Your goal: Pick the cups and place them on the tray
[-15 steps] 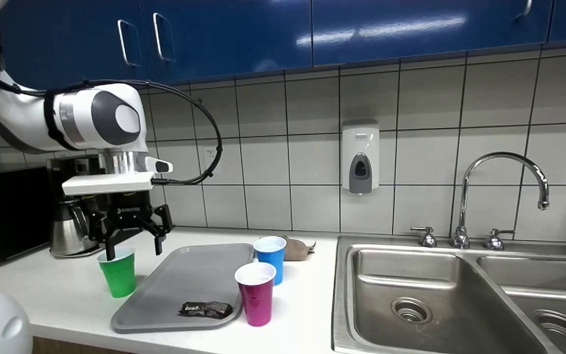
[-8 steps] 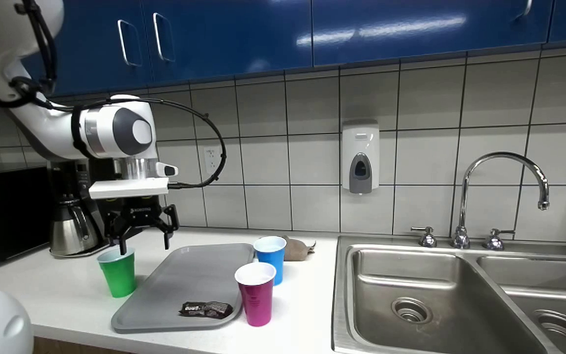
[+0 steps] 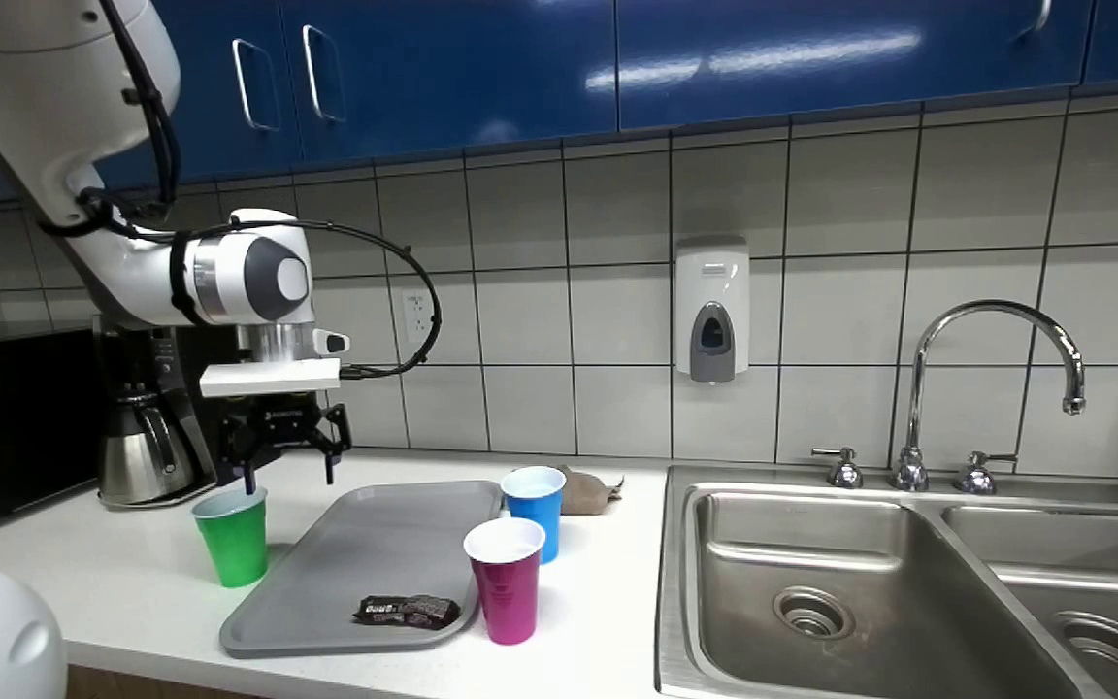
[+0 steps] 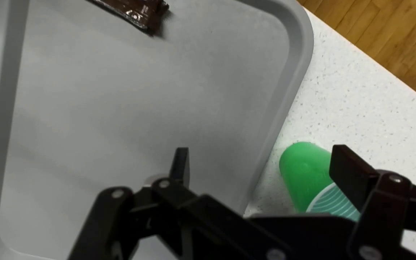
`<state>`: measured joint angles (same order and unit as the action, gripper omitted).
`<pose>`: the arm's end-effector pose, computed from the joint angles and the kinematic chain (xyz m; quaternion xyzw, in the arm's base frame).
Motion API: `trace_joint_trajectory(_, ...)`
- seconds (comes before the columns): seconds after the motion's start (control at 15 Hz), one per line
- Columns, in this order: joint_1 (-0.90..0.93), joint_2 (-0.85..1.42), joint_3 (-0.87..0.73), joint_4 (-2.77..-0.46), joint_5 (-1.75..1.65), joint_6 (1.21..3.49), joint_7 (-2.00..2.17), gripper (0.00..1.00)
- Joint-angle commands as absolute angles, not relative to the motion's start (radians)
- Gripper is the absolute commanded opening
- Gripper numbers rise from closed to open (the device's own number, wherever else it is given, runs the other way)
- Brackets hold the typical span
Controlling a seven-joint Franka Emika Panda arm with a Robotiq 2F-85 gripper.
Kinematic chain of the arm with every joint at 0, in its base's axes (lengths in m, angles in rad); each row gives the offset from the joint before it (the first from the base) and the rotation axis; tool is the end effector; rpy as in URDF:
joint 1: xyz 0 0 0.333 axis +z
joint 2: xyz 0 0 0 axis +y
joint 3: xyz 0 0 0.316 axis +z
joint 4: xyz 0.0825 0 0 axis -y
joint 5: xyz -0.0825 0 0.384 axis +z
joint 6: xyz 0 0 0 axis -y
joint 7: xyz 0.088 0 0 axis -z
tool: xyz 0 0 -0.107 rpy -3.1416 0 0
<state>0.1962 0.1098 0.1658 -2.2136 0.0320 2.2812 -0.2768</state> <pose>0.5018 0.1904 0.3260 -0.9524 -0.3034 0.0213 0.0201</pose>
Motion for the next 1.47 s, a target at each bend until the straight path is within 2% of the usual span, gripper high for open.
trace_joint_trajectory(0.0, 0.198, 0.149, 0.19, -2.153, 0.016, 2.29, -0.278, 1.0)
trace_joint_trajectory(0.67, 0.248, 0.188, 0.211, -2.143, -0.083, 2.401, -0.159, 1.0)
trace_joint_trajectory(1.4, 0.317, 0.274, 0.203, -2.07, -0.112, 2.37, 0.144, 1.0)
